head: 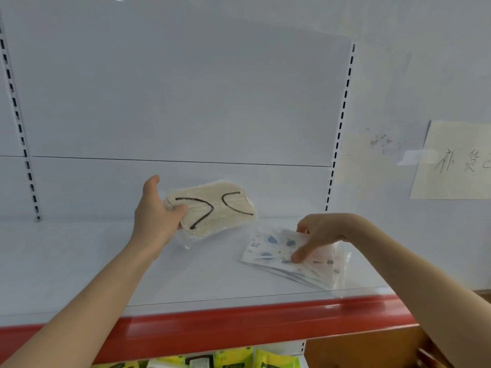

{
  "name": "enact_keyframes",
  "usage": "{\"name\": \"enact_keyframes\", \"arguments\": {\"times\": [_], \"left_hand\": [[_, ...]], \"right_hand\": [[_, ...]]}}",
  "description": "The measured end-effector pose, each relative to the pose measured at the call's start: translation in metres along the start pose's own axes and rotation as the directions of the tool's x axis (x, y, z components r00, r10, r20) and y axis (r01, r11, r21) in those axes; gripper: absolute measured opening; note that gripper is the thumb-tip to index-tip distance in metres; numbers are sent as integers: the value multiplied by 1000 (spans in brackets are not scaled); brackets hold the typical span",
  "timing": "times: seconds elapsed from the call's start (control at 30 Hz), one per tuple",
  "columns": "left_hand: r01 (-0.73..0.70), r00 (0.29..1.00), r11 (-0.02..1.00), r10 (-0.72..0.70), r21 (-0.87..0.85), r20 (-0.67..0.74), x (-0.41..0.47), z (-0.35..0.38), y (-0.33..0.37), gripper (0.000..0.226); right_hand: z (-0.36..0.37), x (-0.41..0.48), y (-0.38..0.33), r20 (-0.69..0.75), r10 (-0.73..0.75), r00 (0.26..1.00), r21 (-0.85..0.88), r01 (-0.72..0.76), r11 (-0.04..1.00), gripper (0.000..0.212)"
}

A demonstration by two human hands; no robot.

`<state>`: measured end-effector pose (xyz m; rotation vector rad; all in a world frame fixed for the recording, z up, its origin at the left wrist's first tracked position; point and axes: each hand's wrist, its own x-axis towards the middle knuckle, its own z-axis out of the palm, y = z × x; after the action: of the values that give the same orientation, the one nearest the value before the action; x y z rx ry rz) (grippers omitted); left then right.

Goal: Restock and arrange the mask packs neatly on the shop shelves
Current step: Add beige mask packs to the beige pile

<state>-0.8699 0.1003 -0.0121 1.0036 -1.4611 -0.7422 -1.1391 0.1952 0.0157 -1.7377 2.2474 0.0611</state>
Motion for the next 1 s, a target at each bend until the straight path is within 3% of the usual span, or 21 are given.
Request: {"name": "enact_keyframes", "arguments": {"times": [0.13, 0.37, 0.6, 0.77, 0.9, 1.0], "left_hand": [[-83, 996, 991, 81, 104, 24, -6, -2, 3, 68], [-87, 996, 993, 85, 82, 25, -4, -6, -2, 62], [-70, 997, 995, 69, 75, 16, -2, -12, -5, 63], [-60, 998, 995, 60, 76, -3, -2, -16, -2, 63], [-67, 997, 995, 69, 72, -32, 0, -19, -1, 63], [-75, 995, 995, 78, 66, -57, 3, -23, -1, 64]], "right_hand": [[-1, -9, -11, -16, 13, 1000, -25, -13, 1000, 58], [2, -12, -11, 29, 43, 999, -3, -43, 999, 50], [4, -17, -17, -3, 21, 1000, 69, -21, 997, 61], [7, -15, -17, -19, -52, 998, 136, 54, 989, 42], [0, -22, -20, -190, -180, 965, 229, 222, 948, 29], [-17, -34, -29, -396, -264, 880, 141, 342, 929, 28]]}}
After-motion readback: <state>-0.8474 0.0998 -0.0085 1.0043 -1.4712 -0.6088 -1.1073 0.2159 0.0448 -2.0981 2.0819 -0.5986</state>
